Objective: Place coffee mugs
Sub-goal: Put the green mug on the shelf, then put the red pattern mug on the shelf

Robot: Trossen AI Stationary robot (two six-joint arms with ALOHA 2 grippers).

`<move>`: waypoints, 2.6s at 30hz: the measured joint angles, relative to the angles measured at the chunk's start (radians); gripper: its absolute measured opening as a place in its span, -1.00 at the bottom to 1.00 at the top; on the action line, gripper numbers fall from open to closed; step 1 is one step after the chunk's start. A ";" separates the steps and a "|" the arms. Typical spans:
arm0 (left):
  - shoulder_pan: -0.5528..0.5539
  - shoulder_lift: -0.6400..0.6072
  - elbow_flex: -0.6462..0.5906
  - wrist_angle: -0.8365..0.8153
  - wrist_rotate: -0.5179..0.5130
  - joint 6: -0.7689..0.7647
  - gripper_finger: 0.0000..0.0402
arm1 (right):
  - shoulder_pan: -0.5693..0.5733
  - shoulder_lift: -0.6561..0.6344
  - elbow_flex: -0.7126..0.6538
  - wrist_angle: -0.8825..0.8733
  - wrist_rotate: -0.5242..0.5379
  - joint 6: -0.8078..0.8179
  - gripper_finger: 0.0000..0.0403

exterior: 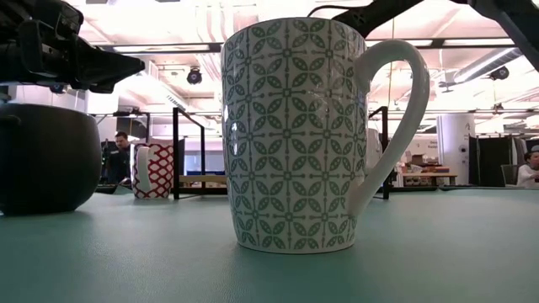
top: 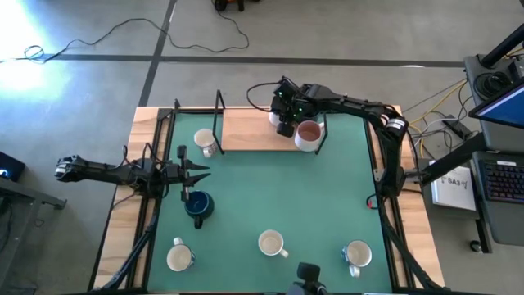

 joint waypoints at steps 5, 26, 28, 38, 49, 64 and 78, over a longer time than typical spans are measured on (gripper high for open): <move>0.000 0.000 0.000 0.000 0.000 0.000 -0.66 | 0.001 0.000 0.000 -0.003 0.000 0.001 -0.69; 0.000 0.000 0.000 0.000 0.000 0.000 -0.66 | 0.032 -0.125 0.002 -0.127 -0.008 0.032 -0.47; 0.000 0.000 0.000 0.000 0.000 0.000 -0.66 | 0.037 -0.152 0.002 -0.136 -0.017 0.033 -0.49; 0.000 0.001 0.000 0.000 0.000 0.000 -0.66 | 0.076 -0.264 0.002 -0.186 -0.221 0.100 -0.56; 0.000 0.005 0.000 0.000 0.000 0.000 -0.66 | 0.174 -0.353 -0.003 -0.230 -0.226 0.140 -0.56; 0.000 0.005 0.000 0.153 0.000 0.004 -0.66 | 0.255 -0.357 -0.003 -0.329 -0.240 0.253 -0.56; 0.000 0.005 0.000 0.376 0.011 -0.094 -0.66 | 0.257 -0.357 -0.003 -0.354 -0.236 0.296 -0.56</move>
